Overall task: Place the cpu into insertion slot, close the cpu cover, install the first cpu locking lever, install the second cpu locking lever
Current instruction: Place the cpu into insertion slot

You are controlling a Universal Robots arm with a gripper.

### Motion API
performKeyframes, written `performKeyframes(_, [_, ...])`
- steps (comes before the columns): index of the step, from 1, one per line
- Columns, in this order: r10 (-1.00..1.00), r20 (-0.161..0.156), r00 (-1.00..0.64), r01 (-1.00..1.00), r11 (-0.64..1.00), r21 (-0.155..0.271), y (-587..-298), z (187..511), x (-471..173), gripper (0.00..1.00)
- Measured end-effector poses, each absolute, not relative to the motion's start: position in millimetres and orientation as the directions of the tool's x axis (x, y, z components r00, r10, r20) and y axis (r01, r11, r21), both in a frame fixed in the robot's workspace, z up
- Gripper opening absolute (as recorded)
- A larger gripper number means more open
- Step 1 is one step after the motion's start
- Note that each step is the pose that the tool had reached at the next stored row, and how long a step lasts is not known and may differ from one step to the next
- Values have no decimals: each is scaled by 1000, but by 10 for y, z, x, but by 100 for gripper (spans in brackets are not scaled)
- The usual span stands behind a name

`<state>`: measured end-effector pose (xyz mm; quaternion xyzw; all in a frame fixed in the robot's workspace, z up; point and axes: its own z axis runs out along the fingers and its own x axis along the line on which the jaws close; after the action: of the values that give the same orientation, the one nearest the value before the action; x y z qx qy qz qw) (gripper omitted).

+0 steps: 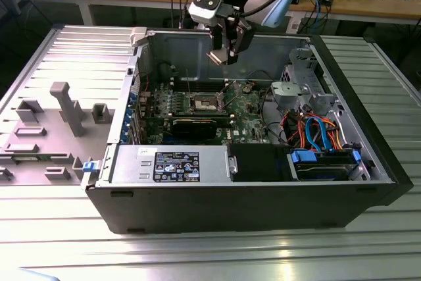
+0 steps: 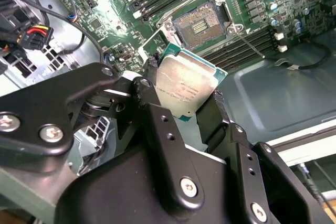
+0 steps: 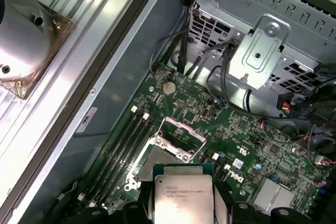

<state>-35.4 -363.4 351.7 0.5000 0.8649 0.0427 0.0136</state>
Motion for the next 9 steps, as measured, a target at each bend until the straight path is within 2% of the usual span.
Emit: performKeyframes(9, [889, 19, -458, 886, 455, 87, -3634, 3513, -354, 54])
